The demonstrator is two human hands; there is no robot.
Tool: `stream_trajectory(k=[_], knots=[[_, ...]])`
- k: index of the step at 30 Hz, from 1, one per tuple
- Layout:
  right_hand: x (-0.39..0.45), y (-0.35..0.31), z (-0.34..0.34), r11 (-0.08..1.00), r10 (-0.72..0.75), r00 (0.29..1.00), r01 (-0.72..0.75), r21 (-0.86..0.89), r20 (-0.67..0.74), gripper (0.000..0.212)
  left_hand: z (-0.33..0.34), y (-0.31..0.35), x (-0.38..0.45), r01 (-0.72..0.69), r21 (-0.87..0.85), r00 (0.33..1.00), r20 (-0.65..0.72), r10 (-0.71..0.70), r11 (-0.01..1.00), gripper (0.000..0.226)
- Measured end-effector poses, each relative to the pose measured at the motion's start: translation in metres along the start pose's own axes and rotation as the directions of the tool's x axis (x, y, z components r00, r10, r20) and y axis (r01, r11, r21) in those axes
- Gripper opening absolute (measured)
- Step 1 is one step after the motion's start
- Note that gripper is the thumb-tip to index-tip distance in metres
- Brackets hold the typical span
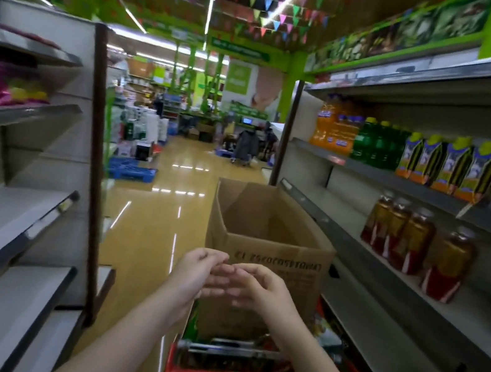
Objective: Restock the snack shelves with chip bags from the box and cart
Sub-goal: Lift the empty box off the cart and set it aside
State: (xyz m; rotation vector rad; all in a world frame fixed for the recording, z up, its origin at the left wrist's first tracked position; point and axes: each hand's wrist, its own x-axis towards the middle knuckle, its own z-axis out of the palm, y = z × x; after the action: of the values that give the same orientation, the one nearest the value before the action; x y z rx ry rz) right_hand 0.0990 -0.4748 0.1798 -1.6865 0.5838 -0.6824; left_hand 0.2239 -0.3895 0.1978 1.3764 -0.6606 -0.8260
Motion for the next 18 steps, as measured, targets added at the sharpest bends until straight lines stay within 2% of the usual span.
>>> stream_trajectory(k=[4, 8, 10, 11, 13, 15, 17, 18], knots=[[0.050, -0.001, -0.044, 0.996, -0.041, 0.989, 0.030, -0.078, -0.139, 0.016, 0.015, 0.019, 0.069, -0.051, 0.115, 0.999, 0.010, 0.050, 0.992, 0.009], [0.113, 0.000, -0.105, 0.924, -0.169, 0.923, 0.026, -0.383, -0.346, 0.012, 0.022, 0.027, 0.146, -0.125, 0.335, 0.985, -0.075, 0.158, 0.934, 0.006], [0.147, 0.006, -0.134, 0.827, -0.224, 0.896, -0.033, -0.561, -0.383, 0.015, 0.020, 0.027, 0.182, -0.084, 0.455, 0.971, -0.164, 0.176, 0.886, 0.021], [0.162, 0.009, -0.146, 0.764, -0.223, 0.886, -0.100, -0.638, -0.406, 0.018, 0.020, 0.027, 0.195, -0.023, 0.487, 0.971, -0.196, 0.135, 0.873, 0.033], [0.194, 0.020, -0.174, 0.626, -0.140, 0.865, -0.300, -0.720, -0.482, 0.029, 0.024, 0.023, 0.220, 0.138, 0.470, 0.973, -0.229, -0.031, 0.872, 0.057], [0.212, 0.030, -0.197, 0.495, 0.083, 0.853, -0.484, -0.721, -0.515, 0.033, 0.028, 0.019, 0.231, 0.268, 0.453, 0.962, -0.176, -0.209, 0.850, 0.059], [0.217, 0.038, -0.206, 0.505, 0.351, 0.833, -0.553, -0.662, -0.428, 0.031, 0.027, 0.011, 0.240, 0.302, 0.503, 0.953, -0.143, -0.267, 0.810, 0.045], [0.218, 0.042, -0.207, 0.534, 0.419, 0.828, -0.557, -0.636, -0.374, 0.033, 0.026, 0.006, 0.244, 0.293, 0.511, 0.956, -0.154, -0.250, 0.808, 0.041]])
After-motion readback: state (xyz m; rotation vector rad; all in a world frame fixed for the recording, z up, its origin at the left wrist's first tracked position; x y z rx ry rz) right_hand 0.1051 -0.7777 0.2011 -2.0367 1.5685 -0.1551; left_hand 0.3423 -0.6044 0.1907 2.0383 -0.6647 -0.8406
